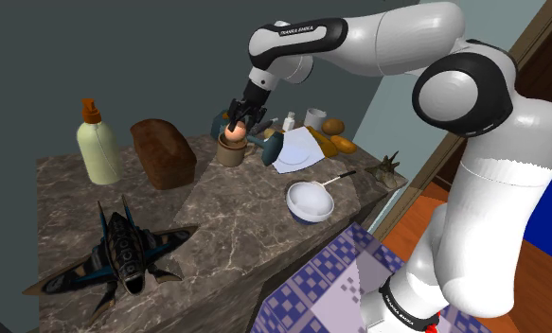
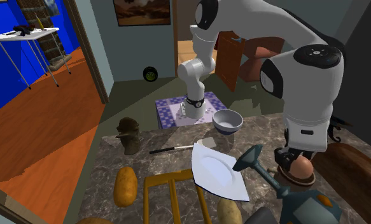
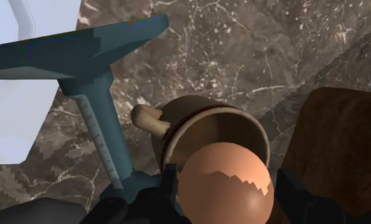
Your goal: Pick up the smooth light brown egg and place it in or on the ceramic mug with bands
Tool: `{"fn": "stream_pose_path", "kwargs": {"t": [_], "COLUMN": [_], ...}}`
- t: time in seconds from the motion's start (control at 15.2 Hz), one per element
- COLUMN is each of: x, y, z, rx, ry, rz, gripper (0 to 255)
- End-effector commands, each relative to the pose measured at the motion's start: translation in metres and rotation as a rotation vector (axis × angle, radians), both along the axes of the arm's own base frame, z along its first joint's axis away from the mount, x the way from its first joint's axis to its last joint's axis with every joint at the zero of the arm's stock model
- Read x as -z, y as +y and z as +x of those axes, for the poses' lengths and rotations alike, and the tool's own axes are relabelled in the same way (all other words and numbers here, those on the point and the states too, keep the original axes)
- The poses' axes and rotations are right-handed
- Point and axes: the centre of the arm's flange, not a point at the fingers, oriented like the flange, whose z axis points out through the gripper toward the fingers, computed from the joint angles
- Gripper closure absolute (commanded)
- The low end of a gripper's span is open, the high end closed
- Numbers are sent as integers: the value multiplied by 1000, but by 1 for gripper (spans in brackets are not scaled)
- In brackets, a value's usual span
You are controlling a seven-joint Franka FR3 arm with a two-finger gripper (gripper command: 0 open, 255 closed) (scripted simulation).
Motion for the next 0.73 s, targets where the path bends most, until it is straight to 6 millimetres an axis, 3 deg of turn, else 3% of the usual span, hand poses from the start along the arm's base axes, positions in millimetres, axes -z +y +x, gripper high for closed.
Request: {"fn": "stream_pose_path", "kwargs": {"t": [0.0, 0.13, 0.2, 0.53, 0.66], "x": [0, 0, 0, 0, -25], "y": [0, 0, 0, 0, -8], "z": [0, 0, 0, 0, -2], "rx": [0, 0, 0, 0, 0], "ry": [0, 0, 0, 0, 0], "rz": [0, 0, 0, 0, 0], "gripper": [255, 255, 0, 0, 0]}}
